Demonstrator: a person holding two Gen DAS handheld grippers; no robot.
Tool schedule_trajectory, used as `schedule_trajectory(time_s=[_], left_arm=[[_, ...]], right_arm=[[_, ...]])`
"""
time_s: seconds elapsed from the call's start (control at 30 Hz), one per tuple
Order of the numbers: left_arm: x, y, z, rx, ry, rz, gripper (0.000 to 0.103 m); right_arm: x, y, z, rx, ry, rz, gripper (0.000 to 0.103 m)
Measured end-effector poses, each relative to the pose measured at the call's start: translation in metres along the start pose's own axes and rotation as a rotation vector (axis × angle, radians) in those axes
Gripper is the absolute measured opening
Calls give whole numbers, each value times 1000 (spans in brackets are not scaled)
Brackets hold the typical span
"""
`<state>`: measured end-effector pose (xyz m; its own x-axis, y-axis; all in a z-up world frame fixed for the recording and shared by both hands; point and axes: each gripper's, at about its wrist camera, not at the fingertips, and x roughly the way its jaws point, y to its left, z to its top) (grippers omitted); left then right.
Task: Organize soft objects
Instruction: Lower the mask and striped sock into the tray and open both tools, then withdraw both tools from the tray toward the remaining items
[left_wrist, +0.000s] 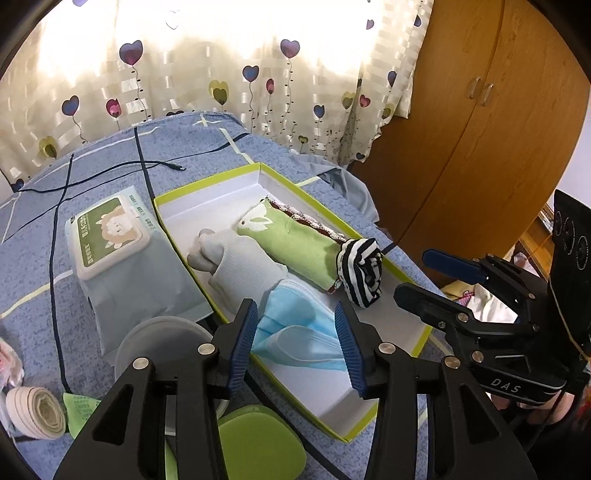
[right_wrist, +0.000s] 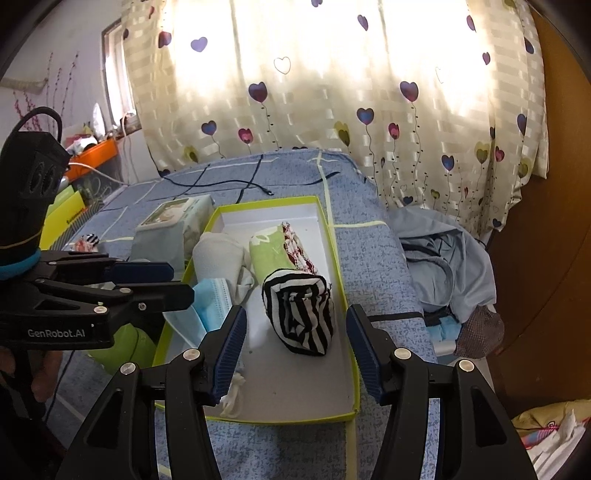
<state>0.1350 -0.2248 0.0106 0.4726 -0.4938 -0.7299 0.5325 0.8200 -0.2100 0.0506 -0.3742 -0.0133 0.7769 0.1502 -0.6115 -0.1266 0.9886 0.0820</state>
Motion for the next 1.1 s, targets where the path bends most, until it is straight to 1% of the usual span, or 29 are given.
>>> schedule_trajectory(time_s=[0.27,0.53,0.73,1.1], left_arm=[[-17,-5,-3,19,-32,-20,45],[-42,4,-13,6,-86,-17,45],[-65,17,-23,-24,-131,7,45],[-96,47,-44,-100,-173,57,45]], right_arm=[[-4,9,0,-5,-2,4,56],[-14,32,7,-36,-20,14,56],[-20,54,11,-74,-31,36,56],[-25,95,18,-135,-44,88,56]])
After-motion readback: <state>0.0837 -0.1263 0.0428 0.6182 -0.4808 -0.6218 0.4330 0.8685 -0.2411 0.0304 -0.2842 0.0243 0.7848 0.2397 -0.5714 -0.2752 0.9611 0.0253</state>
